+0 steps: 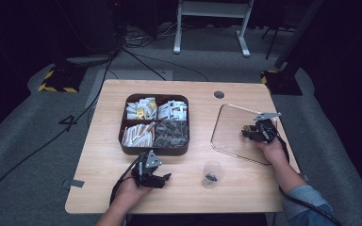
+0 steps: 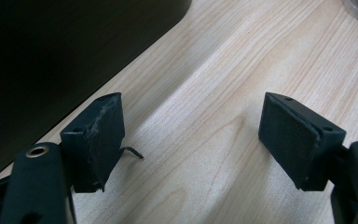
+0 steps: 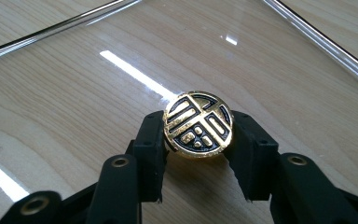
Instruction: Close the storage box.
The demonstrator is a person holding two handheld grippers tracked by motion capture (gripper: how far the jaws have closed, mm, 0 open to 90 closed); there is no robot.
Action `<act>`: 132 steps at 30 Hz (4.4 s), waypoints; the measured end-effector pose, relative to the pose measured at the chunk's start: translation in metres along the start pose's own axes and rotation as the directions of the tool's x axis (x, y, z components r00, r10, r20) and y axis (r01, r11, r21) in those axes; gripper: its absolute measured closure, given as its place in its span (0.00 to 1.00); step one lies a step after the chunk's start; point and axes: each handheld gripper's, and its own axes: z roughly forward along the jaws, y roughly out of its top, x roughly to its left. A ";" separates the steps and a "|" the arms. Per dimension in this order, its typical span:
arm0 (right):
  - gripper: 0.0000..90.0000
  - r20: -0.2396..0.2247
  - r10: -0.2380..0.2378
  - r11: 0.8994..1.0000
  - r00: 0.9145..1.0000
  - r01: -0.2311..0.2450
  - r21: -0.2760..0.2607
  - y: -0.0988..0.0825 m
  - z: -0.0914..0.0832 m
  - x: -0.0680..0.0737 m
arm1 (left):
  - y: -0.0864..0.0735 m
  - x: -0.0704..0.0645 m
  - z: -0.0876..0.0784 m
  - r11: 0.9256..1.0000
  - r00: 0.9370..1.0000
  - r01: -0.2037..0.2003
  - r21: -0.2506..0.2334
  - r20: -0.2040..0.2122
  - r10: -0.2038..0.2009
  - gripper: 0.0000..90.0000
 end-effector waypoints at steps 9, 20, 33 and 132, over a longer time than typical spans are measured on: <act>0.65 -0.009 0.019 0.999 1.000 -0.020 -0.044 0.005 -0.009 -0.001 | 0.000 0.000 0.000 1.000 1.000 0.000 0.000 0.000 0.000 0.26; 0.65 -0.025 0.029 0.996 0.999 -0.030 -0.079 0.024 -0.029 0.001 | 0.000 0.000 0.000 1.000 1.000 0.000 0.000 0.000 0.000 0.26; 0.65 -0.038 0.054 0.993 0.998 -0.058 -0.103 0.044 -0.045 0.007 | 0.000 0.000 0.000 1.000 1.000 -0.003 0.000 0.000 0.003 0.26; 0.65 -0.255 -0.189 0.982 0.948 0.178 -0.063 0.222 0.083 0.234 | 0.000 -0.002 0.000 1.000 1.000 0.018 -0.001 -0.011 -0.018 0.25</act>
